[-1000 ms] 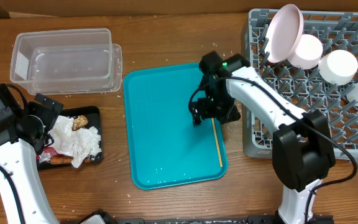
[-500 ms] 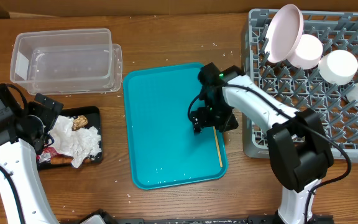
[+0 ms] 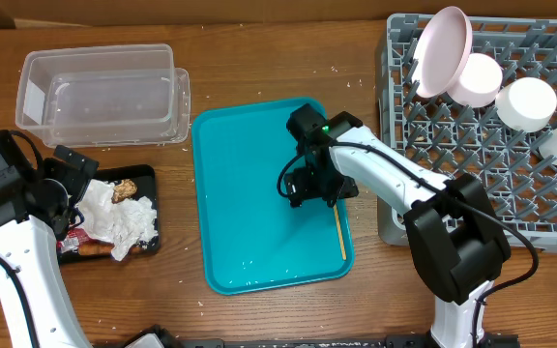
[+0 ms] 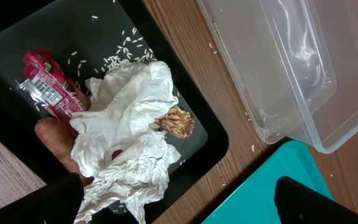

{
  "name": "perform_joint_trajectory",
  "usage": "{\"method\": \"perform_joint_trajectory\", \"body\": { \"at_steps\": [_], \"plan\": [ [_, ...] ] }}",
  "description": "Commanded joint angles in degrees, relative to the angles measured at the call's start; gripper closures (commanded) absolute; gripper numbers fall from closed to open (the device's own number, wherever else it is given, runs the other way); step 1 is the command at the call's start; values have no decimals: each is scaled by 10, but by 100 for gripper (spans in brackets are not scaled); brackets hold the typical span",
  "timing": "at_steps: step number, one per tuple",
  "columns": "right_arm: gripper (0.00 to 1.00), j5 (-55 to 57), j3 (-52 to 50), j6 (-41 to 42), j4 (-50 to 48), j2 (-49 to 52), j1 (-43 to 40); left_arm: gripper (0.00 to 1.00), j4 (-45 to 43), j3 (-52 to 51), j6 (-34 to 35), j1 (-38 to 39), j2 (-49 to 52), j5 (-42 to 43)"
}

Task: Sort waste into correct bins and load items into the dishwasher
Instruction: 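Move the right gripper to the wooden chopstick on the teal tray and grasp it, then lift the chopstick and carry it to the rack's left edge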

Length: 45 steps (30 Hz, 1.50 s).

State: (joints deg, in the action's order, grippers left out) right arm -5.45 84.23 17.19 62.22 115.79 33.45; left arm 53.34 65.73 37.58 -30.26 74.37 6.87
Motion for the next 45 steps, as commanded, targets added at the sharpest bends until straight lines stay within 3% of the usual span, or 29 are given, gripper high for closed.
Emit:
{"method": "perform_joint_trajectory", "body": {
  "at_steps": [1, 16, 19, 23, 30, 37, 45],
  "plan": [
    [9, 28, -3, 8, -10, 4, -1, 0, 0, 10, 5, -1, 0, 0],
    [12, 48, -3, 6, -28, 57, 0, 0, 0, 10, 6, -1, 0, 0],
    [31, 50, -3, 7, -28, 57, 0, 0, 0, 10, 6, -1, 0, 0],
    [65, 54, -3, 7, -33, 57, 0, 0, 0, 10, 6, -1, 0, 0],
    [96, 52, -2, 31, -31, 57, 0, 0, 0, 10, 6, -1, 0, 0],
    [96, 14, 38, 33, 3, 57, -12, 0, 0, 10, 6, -1, 0, 1],
    [96, 14, 190, 21, 71, 1, -85, 0, 0, 10, 6, -1, 0, 0]
  ]
}}
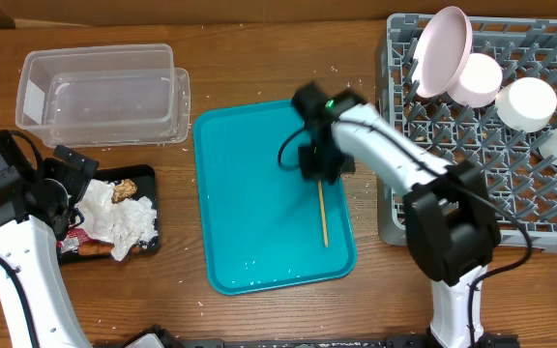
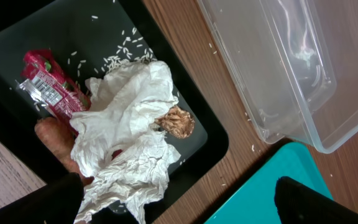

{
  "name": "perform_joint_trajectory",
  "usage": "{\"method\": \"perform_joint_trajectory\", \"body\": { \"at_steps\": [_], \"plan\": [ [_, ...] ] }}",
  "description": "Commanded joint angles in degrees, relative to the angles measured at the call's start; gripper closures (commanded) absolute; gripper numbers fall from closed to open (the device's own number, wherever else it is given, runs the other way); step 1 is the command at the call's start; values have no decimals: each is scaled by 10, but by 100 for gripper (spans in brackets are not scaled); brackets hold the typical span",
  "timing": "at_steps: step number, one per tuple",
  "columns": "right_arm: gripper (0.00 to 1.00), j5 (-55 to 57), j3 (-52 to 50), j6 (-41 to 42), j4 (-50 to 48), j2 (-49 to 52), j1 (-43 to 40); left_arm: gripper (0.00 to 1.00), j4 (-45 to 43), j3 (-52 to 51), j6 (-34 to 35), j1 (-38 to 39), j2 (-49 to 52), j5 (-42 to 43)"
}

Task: Sort waste into correct bins and load items into the dishwasher
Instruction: 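Lift the chopstick and carry it to the rack's left edge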

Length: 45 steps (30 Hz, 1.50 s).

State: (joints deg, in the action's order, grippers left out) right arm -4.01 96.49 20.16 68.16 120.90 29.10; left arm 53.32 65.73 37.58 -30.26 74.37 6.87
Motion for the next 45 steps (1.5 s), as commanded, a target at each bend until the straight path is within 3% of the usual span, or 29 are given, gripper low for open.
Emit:
{"method": "perform_joint_trajectory", "body": {
  "at_steps": [1, 6, 13, 24, 31, 33, 34, 36, 37, 45],
  "plan": [
    [96, 1, 89, -15, 19, -60, -57, 0, 0, 10, 6, -1, 0, 0],
    [96, 3, 148, -72, 11, -99, -139, 0, 0, 10, 6, -1, 0, 0],
    [96, 1, 149, -145, -50, -102, -238, 0, 0, 10, 6, -1, 0, 0],
    [96, 64, 147, -175, -149, -47, -259, 0, 0, 10, 6, -1, 0, 0],
    [96, 89, 147, -188, -151, -3, -260, 0, 0, 10, 6, -1, 0, 1],
    [84, 89, 146, -187, -148, -3, -260, 0, 0, 10, 5, -1, 0, 0],
    [71, 89, 146, -186, -145, -3, -260, 0, 0, 10, 5, -1, 0, 0],
    [25, 89, 146, -182, -142, -3, -260, 0, 0, 10, 6, -1, 0, 0],
    [18, 89, 146, -178, -139, -3, -260, 0, 0, 10, 5, -1, 0, 0],
    [11, 89, 147, -107, -79, -58, -260, 0, 0, 10, 6, -1, 0, 0]
  ]
}}
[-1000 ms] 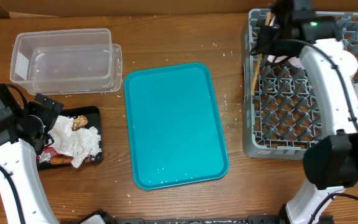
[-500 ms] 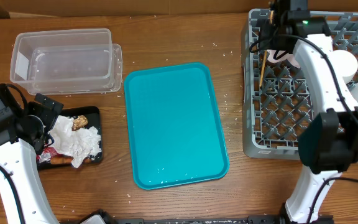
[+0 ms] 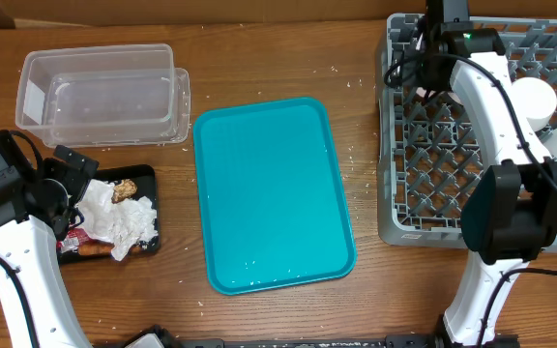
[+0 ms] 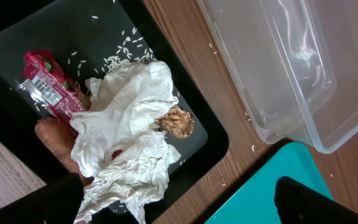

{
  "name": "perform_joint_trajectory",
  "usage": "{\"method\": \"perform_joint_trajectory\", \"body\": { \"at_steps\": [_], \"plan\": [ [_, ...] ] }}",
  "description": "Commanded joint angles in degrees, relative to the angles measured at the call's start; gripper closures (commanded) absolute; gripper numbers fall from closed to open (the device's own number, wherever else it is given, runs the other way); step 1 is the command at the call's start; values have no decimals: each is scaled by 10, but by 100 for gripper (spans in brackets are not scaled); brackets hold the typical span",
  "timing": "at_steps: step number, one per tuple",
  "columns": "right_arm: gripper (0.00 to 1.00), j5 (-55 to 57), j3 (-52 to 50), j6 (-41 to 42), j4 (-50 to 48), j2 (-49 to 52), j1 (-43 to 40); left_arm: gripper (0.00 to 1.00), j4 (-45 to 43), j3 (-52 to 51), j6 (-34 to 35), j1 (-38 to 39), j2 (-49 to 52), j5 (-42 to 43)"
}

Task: Sort waste into correct bins and load items into the dishwasher
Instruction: 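Lift the chopstick and carry it to the rack's left edge, then lower the chopstick into the rack and release it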

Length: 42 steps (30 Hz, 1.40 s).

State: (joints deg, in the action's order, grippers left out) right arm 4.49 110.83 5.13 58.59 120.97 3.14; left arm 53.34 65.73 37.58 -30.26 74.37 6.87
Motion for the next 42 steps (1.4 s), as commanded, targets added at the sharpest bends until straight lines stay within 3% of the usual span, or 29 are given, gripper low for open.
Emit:
{"method": "perform_joint_trajectory", "body": {
  "at_steps": [1, 15, 21, 26, 32, 42],
  "plan": [
    [10, 4, 3, 56, 33, -75, 0, 0, 0, 10, 5, -1, 0, 0],
    [6, 6, 1, 190, 304, -270, 32, 0, 0, 10, 6, -1, 0, 0],
    [6, 6, -1, 192, 367, -348, 65, 0, 0, 10, 6, -1, 0, 0],
    [5, 6, -59, 192, 367, -430, 92, 0, 0, 10, 5, -1, 0, 0],
    [0, 0, -203, 208, 317, -519, 98, 0, 0, 10, 6, -1, 0, 0],
    [0, -61, -301, 221, 317, -508, 98, 0, 0, 10, 6, -1, 0, 0]
  ]
}}
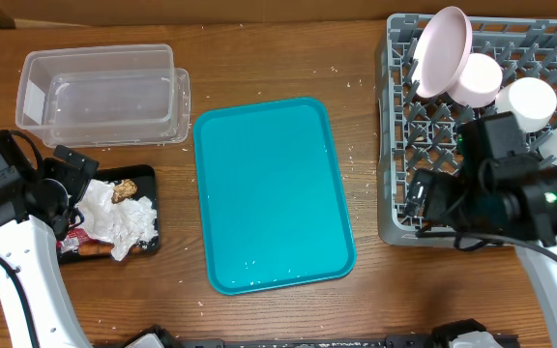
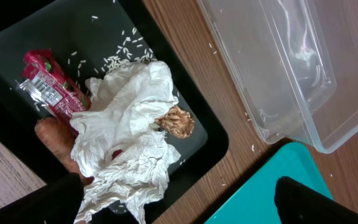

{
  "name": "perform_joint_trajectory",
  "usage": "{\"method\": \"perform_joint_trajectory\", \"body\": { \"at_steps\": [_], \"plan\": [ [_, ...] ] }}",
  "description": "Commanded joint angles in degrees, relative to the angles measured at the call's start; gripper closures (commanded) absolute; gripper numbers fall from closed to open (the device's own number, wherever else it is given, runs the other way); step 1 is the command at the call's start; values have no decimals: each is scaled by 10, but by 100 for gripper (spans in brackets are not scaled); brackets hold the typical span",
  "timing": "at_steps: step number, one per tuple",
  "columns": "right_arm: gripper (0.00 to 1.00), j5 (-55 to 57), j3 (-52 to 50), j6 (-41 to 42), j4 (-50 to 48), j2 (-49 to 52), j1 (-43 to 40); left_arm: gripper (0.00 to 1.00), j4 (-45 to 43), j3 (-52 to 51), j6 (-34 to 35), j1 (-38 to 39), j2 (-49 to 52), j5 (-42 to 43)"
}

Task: Sort waste into correct bins and load items into the dishwasher
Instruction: 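Lower the chopstick into the rack and release it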

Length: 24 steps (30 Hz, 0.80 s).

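Observation:
The teal tray (image 1: 274,193) lies bare in the middle of the table. To its left, a black bin (image 1: 146,175) holds a crumpled white napkin (image 2: 129,124), a red wrapper (image 2: 45,84) and a brown food scrap (image 2: 178,121). My left gripper (image 2: 179,205) hangs open above that bin's near corner, fingers (image 2: 55,199) wide apart and holding nothing. The grey dish rack (image 1: 399,145) carries a pink bowl (image 1: 443,50) and white cups (image 1: 530,101). My right arm (image 1: 482,193) hovers over the rack's front left part, and its jaws cannot be made out. No chopstick shows.
A clear plastic container (image 1: 100,97) stands at the back left, beside the black bin and the tray's far corner. Rice grains are scattered in the bin and on the wood. The rack fills the table's right side.
My right arm was reaching over the rack's back left corner; it is now low over the rack's front left part. The bowl and cups show again. The left arm has not moved.
At first my right gripper was down on the tray next to a wooden chopstick at its right edge. Then it stood at the chopstick's far end. After that the tray was bare and the arm reached over the rack's back; now it is at the rack's front.

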State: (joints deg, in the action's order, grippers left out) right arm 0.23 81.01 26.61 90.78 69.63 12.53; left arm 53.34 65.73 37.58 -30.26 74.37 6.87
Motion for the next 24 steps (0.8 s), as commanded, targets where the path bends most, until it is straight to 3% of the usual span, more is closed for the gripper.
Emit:
{"method": "perform_joint_trajectory", "body": {
  "at_steps": [1, 11, 19, 24],
  "plan": [
    [0, -18, -3, 7, -5, 10, 4, 0, 0, 10, 6, -1, 0, 1],
    [0, -18, -3, 4, 22, 30, 4, 0, 0, 10, 5, -1, 0, 0],
    [0, -19, -12, -71, -94, 27, 4, 0, 0, 10, 5, -1, 0, 0],
    [0, -21, -73, -106, -195, -24, 2, 0, 0, 10, 5, -1, 0, 0]
  ]
}}
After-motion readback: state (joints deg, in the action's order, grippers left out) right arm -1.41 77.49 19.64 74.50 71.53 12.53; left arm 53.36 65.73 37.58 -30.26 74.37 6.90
